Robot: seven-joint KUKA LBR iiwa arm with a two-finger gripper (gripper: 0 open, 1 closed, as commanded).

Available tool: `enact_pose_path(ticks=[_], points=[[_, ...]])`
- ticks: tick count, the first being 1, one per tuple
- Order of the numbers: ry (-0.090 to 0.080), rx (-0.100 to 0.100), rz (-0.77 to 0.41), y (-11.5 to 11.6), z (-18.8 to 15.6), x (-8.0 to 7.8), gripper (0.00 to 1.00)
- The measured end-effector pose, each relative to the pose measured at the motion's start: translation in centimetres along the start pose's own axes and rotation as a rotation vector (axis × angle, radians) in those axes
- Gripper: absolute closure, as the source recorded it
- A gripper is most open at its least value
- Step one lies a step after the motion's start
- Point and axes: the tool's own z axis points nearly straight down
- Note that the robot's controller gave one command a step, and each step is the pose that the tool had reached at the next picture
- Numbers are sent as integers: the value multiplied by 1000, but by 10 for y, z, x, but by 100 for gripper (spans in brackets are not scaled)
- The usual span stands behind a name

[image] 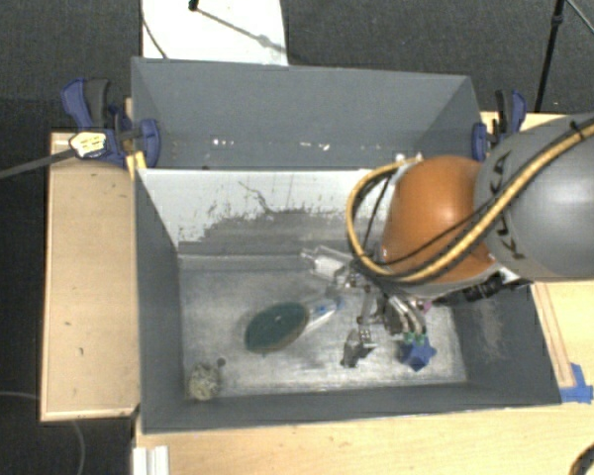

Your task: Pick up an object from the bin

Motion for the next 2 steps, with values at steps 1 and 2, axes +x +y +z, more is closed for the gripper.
enact_pose_path(ticks=[1,2], points=[[0,0,1,0,0,0,100],[0,0,3,0,0,0,0]])
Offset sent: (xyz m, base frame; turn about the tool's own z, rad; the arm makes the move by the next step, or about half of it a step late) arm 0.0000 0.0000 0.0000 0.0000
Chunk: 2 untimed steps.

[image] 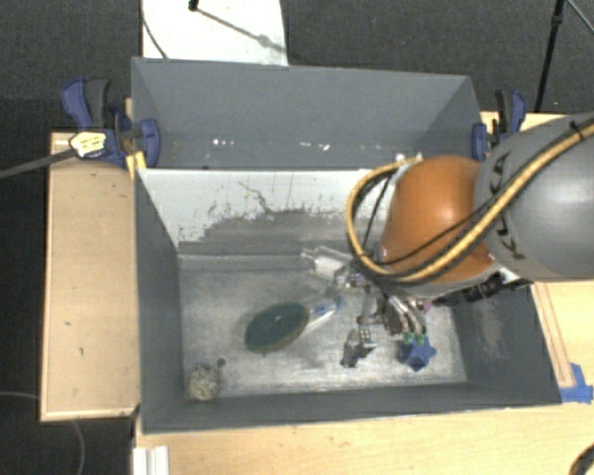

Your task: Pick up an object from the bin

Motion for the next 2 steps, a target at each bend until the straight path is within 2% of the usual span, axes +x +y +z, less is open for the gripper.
enact_pose_path(ticks=[1,2], points=[[-5,-1,54,11,65,-58,0],[-15,-3,54,11,60,-60,100]])
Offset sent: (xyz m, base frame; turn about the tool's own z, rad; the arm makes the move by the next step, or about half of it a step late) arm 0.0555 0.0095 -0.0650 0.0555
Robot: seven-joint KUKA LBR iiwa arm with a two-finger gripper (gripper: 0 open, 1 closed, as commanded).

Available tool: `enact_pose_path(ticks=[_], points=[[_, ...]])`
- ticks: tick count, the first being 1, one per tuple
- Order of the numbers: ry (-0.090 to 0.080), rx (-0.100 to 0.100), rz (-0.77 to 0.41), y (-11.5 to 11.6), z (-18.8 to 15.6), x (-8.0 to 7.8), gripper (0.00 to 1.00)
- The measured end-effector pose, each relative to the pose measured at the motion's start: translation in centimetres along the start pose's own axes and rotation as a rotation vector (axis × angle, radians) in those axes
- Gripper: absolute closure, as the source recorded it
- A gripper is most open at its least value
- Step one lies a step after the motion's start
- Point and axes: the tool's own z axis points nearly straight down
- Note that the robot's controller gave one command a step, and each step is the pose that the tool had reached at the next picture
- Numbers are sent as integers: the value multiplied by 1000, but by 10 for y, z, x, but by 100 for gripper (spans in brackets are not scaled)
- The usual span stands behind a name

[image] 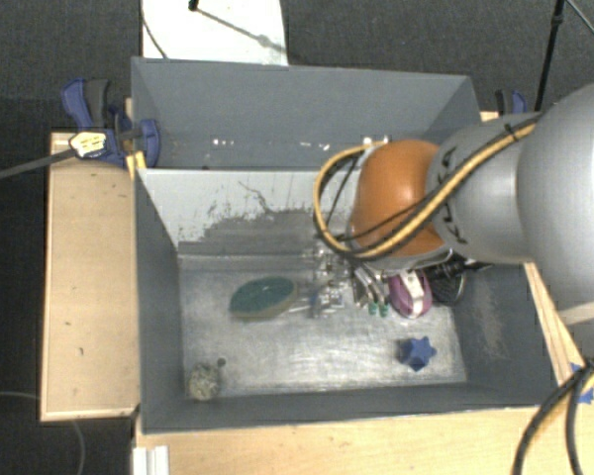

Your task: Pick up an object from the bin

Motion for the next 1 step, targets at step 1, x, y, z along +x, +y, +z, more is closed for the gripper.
enact_pose_path(ticks=[1], points=[[4,3,-214,-20,-207,-12,100]])
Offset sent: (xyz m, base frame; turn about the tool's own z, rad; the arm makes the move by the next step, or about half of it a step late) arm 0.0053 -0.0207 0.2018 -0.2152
